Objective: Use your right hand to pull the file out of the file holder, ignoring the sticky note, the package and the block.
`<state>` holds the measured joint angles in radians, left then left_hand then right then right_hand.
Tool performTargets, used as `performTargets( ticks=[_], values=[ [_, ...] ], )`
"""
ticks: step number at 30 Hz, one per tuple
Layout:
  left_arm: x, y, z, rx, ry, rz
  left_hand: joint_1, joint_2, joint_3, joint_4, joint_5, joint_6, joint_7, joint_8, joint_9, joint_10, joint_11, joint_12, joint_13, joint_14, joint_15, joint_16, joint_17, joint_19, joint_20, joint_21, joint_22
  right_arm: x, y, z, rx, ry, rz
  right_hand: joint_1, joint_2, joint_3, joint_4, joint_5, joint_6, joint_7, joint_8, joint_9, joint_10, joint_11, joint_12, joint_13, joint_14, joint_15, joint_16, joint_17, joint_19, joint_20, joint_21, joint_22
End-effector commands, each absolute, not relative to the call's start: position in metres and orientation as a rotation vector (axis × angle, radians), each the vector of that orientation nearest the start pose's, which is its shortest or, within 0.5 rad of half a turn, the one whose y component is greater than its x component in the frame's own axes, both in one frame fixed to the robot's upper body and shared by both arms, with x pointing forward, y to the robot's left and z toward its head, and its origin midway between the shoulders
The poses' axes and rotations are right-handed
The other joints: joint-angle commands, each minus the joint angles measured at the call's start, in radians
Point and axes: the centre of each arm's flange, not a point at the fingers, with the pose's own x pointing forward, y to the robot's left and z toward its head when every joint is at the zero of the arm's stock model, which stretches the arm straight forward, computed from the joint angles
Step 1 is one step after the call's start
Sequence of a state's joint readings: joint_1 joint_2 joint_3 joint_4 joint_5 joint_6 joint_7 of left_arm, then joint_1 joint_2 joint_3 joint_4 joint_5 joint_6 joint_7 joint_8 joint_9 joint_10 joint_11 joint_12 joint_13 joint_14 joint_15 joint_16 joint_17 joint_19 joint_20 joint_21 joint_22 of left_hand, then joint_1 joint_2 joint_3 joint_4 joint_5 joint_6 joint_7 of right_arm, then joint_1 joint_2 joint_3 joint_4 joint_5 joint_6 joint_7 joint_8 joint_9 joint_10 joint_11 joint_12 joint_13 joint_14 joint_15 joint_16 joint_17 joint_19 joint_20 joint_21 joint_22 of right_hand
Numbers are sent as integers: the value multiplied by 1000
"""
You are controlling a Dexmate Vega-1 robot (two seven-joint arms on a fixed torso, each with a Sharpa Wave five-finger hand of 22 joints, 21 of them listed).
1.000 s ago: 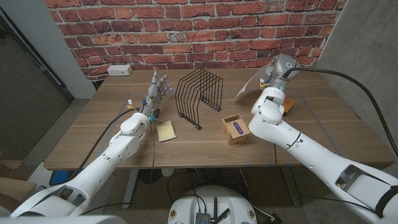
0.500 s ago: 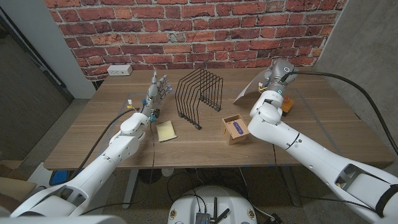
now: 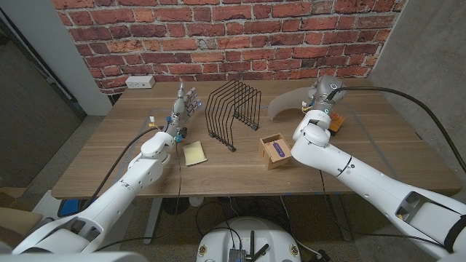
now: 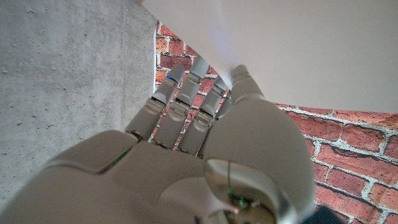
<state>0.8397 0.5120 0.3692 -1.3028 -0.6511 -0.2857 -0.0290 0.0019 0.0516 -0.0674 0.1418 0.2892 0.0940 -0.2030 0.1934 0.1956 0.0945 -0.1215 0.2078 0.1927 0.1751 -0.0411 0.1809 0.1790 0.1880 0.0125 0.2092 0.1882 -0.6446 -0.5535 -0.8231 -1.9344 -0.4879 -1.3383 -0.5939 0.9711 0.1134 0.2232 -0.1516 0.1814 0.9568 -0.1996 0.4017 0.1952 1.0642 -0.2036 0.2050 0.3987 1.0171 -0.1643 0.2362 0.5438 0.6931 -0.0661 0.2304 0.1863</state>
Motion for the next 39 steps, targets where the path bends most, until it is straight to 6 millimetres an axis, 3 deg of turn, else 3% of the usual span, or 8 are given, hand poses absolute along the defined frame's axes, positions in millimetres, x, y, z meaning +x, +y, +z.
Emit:
performTargets(
  ticks=[1,12,25,39],
  values=[
    [653,291,-27,-41,-592,-206,1,12,-3,3,7,4,-5,7,3,0,-9,6,5,6,-4,6,3,6,1,9,6,553,-218,32,-1123,-253,-859,-5,6,10,-1,-3,1,6,-5,3,-4,0,0,3,-3,-69,-6,2,6,-137,1,1],
    [653,291,-27,-41,-592,-206,1,12,-3,3,7,5,-6,7,3,1,-7,7,5,6,-4,6,3,6,2,8,6,557,-220,16,-1149,-222,-790,-7,5,12,-1,-3,1,4,-6,3,-6,0,-1,1,-6,-69,-6,3,5,-137,1,1],
    [653,291,-27,-41,-592,-206,1,12,-4,3,7,4,-6,7,3,0,-7,6,5,7,-5,6,3,6,3,9,6,560,-216,11,-1165,-222,-734,-8,6,14,-2,-3,2,5,-8,3,-7,0,-1,0,-8,-70,-6,4,4,-137,0,1],
    [653,291,-27,-41,-592,-206,1,12,-4,3,7,4,-6,7,3,1,-8,6,5,6,-4,6,3,6,2,9,6,549,-220,-1,-1239,-216,-678,-17,4,15,0,-4,-2,4,-11,3,-13,1,-3,-2,-19,-69,-11,2,3,-137,-1,1]
  ],
)
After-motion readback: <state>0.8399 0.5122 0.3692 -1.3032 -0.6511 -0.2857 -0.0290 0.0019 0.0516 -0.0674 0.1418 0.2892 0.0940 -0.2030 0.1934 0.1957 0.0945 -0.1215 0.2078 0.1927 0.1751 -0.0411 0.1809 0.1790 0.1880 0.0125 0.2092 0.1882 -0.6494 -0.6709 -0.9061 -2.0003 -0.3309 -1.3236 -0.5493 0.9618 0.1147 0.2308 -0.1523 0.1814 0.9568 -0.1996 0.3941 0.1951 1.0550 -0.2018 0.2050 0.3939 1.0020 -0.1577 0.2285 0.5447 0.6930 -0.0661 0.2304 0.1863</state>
